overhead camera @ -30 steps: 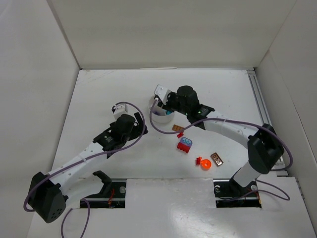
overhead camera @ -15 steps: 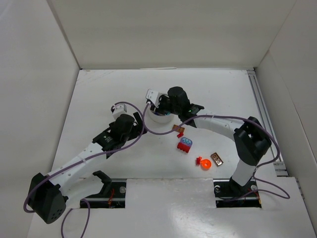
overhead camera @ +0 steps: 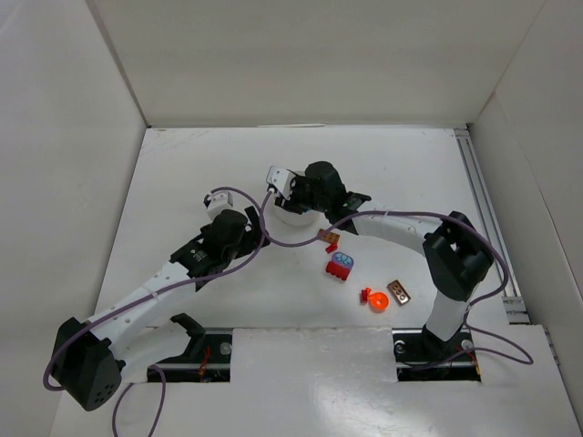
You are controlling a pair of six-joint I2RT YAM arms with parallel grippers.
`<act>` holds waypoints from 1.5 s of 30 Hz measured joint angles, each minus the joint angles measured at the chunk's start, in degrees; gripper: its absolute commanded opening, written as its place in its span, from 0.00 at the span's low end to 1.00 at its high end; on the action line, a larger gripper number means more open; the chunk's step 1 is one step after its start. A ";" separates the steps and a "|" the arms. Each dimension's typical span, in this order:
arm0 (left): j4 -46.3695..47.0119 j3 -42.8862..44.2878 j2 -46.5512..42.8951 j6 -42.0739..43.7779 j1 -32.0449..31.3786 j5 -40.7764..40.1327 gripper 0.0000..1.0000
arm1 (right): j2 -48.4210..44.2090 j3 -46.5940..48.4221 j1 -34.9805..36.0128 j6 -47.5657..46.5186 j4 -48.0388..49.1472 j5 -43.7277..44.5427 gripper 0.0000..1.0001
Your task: Sort the legos into containers by color
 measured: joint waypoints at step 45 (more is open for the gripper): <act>9.97 26.60 46.21 18.25 -27.91 2.75 1.00 | -59.87 -34.03 -22.95 11.52 -23.47 16.79 0.93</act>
